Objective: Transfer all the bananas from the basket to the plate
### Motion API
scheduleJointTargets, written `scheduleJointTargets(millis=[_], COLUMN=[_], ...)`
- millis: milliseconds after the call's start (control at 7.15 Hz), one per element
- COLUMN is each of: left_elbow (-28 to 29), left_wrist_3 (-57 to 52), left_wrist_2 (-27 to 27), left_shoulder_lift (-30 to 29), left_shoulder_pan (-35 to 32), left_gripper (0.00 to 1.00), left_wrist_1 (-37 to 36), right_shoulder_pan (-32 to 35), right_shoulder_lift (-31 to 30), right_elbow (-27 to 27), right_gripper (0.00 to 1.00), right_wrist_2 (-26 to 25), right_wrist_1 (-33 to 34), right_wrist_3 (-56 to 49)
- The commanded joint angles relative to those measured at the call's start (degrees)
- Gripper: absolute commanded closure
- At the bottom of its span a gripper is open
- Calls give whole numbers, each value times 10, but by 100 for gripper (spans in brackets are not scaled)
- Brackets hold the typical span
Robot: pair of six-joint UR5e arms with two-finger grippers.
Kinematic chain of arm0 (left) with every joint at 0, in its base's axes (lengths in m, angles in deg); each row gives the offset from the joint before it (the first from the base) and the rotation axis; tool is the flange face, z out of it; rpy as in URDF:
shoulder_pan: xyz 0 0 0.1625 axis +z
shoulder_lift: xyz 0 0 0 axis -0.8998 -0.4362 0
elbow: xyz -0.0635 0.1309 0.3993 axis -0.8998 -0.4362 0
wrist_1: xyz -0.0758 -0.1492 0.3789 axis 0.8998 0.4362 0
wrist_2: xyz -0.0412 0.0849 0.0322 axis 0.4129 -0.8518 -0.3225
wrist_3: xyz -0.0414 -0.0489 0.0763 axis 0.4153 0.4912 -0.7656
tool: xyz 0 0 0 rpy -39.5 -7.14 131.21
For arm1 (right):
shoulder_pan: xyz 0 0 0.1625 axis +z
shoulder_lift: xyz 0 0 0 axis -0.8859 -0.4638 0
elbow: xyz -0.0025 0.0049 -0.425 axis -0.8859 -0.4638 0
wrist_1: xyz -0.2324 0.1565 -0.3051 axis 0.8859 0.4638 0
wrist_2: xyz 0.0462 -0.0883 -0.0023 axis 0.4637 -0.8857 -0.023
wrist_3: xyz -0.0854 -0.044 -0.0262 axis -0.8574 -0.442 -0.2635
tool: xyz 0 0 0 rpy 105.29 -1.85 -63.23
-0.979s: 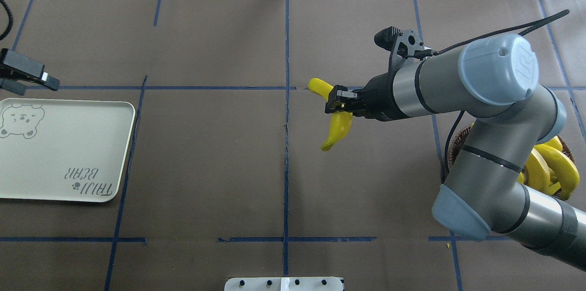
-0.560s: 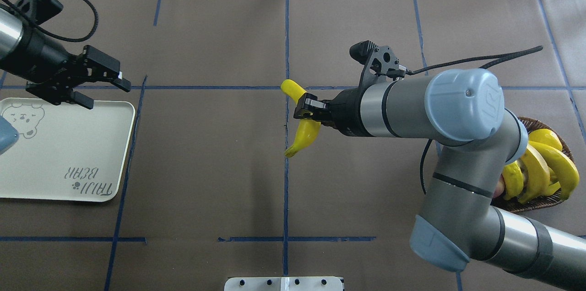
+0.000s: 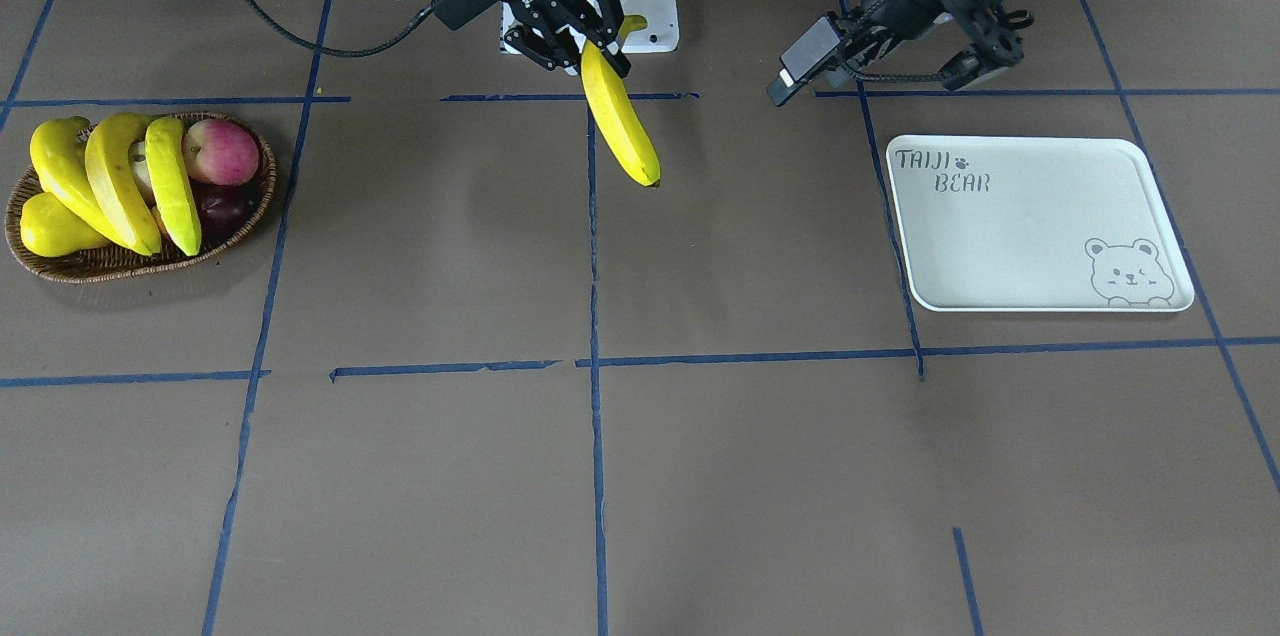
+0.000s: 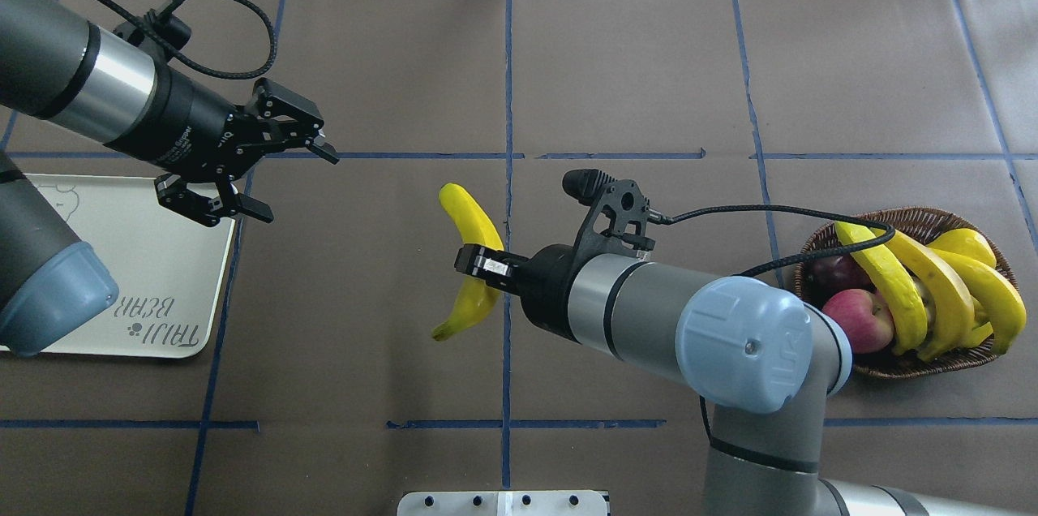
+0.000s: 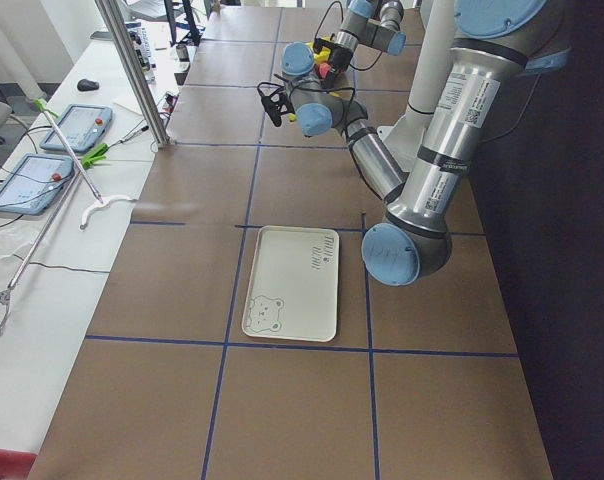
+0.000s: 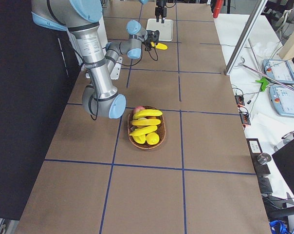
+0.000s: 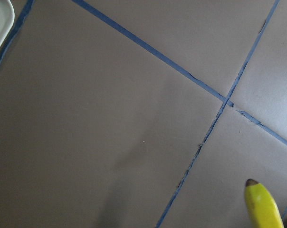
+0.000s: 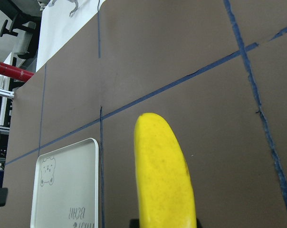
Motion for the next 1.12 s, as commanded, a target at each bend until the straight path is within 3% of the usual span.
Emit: scheduleJointTargets(millis=[0,140,839,979], left_elbow=[7,17,46,47], left_wrist_3=[35,39,54,55], left_wrist_2=[-7,-29,-73,-91], left_shoulder_lift=[-28,-51,-67,-67], left_shoulder_pan=[37,62,115,126], left_gripper=[1,1,1,7], left_wrist_1=[0,-1,0,-1], right_shoulder_pan=[-29,-54,-69,-69], right_shoulder_lift=[10,7,18,18], right_elbow=[0,-2,-1,-1], right_gripper=[100,100,100,100], right_wrist_2=[-36,-66,-75,-76], right_wrist_1=[-17,-36,-38,-38], right_wrist_3=[-4,-9,-17,-17])
